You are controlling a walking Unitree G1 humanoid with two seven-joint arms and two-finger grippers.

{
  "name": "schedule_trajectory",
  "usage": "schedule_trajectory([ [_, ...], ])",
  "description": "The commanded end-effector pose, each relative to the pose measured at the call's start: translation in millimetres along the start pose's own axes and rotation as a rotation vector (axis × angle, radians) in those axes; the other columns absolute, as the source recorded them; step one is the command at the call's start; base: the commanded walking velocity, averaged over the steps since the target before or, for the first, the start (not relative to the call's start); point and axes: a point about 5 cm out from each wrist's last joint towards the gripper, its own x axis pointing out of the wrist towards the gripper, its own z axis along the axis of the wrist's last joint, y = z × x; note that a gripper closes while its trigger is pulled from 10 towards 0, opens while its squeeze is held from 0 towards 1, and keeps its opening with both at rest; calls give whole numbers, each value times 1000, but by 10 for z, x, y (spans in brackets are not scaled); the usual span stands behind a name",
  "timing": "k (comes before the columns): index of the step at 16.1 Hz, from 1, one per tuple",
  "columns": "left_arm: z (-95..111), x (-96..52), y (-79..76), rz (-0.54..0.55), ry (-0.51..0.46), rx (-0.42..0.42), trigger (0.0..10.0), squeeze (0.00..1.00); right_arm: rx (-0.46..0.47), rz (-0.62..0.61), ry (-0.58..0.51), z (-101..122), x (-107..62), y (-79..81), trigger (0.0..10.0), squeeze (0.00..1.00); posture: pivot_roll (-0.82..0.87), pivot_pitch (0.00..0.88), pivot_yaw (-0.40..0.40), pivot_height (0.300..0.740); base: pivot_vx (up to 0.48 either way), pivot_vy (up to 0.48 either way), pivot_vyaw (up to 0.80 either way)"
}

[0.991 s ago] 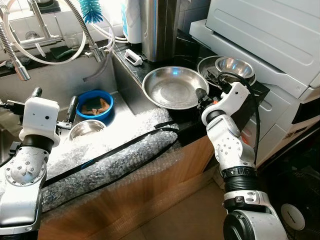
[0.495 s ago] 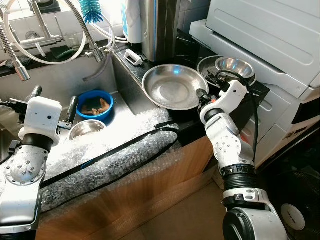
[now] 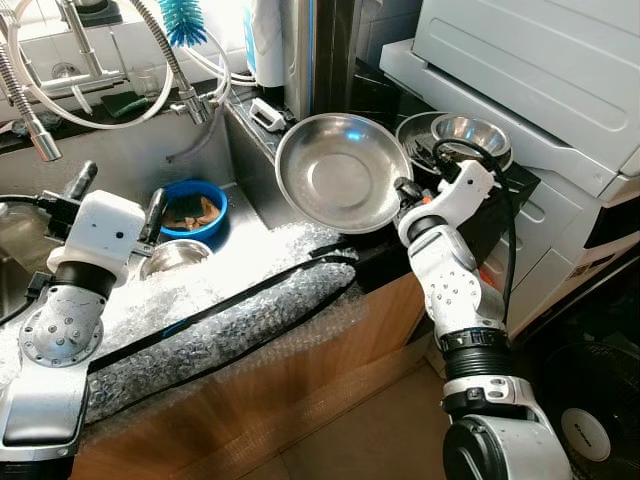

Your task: Kitchen organization

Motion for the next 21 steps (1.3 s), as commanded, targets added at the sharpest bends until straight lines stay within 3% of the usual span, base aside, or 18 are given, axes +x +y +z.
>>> schedule_trajectory([
  [1, 50, 19, 17, 9, -27, 41, 10000, 0, 27, 16, -37, 16, -8, 20, 0, 0, 108, 75, -31, 740, 0, 0, 0],
  [5, 94, 35, 27, 30, -49, 54, 10000, 0, 88, 70, -127, 113, -25, 110, 0, 0, 110, 73, -31, 740, 0, 0, 0],
  [7, 135, 53, 46, 53, -72, 87, 10000, 0, 164, 165, -193, 176, -55, 255, 0, 0, 112, 73, -31, 740, 0, 0, 0],
  [9, 142, 60, 51, 59, -75, 92, 10000, 0, 200, 189, -202, 179, -61, 281, 0, 0, 112, 74, -32, 740, 0, 0, 0],
  [10, 145, 62, 54, 61, -75, 93, 10000, 0, 228, 204, -205, 181, -66, 295, 3412, 0, 112, 74, -32, 740, 0, 0, 0],
  [11, 151, 66, 59, 68, -78, 98, 10000, 0, 289, 240, -219, 195, -86, 332, 9412, 0, 112, 79, -32, 740, 0, 0, 0],
  [12, 157, 68, 65, 76, -80, 104, 10000, 0, 342, 261, -230, 199, -100, 348, 10000, 0, 110, 81, -32, 740, 0, 0, 0],
  [16, 209, 104, 59, 75, -93, 47, 10000, 0, 355, 391, -283, 240, -176, 432, 10000, 0, 112, 80, -32, 740, 0, 0, 0],
  [18, 193, 123, 79, 101, -71, -60, 10000, 0, 277, 470, -279, 216, -228, 499, 10000, 0, 112, 78, -34, 740, 0, 0, 0],
  [21, 188, 131, 120, 119, -53, -291, 10000, 0, 217, 553, -266, 141, -322, 509, 10000, 0, 114, 80, -34, 740, 0, 0, 0],
])
